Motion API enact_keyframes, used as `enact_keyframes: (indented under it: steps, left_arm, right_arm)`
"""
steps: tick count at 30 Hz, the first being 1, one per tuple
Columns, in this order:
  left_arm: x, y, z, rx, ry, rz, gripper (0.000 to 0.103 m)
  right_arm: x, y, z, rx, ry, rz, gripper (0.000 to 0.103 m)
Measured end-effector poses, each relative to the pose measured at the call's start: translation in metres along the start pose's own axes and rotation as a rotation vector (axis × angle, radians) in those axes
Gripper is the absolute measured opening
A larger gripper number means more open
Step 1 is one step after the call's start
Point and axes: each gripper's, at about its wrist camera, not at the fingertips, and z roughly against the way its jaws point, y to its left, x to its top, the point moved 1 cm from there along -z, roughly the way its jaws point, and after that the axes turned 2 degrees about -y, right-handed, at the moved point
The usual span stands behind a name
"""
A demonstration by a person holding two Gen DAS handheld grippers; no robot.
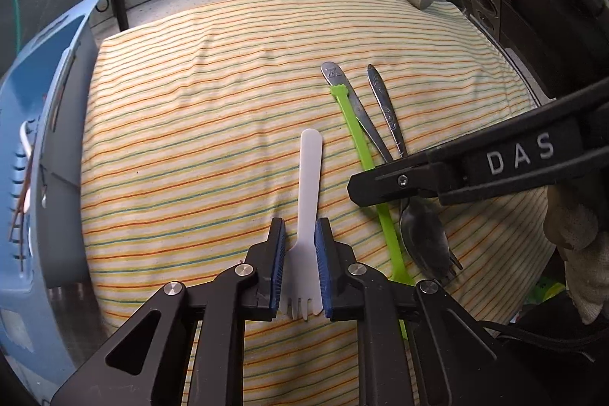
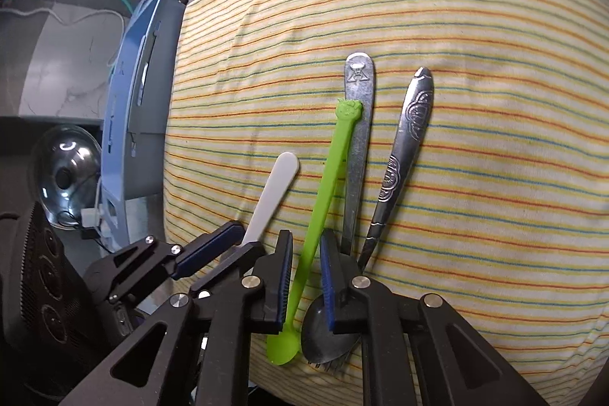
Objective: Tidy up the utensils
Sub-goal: 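Grasp the white plastic fork with the left gripper while the right grasps the green spoon, then carry the fork and green spoon into the blue basket and open both grippers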
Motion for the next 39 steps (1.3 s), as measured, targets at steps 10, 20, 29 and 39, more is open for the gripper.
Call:
enact_keyframes:
  steps: [10,20,29,39]
  left_arm:
    - [0.009,0.009,0.000,-0.011,-0.046,0.049,0.009]
    - [0.007,0.038,0.034,-0.035,-0.122,0.136,0.009]
    - [0.007,0.079,0.078,0.007,-0.203,0.186,0.009]
    - [0.004,0.161,0.114,0.107,-0.246,0.262,0.009]
  right_arm:
    - [-0.001,-0.005,0.004,0.023,-0.022,-0.029,0.007]
    - [0.004,0.016,0.020,0.115,-0.067,-0.045,0.006]
    - [0.022,0.065,0.037,0.173,-0.118,0.015,0.006]
    - [0.057,0.137,0.041,0.196,-0.184,0.124,0.006]
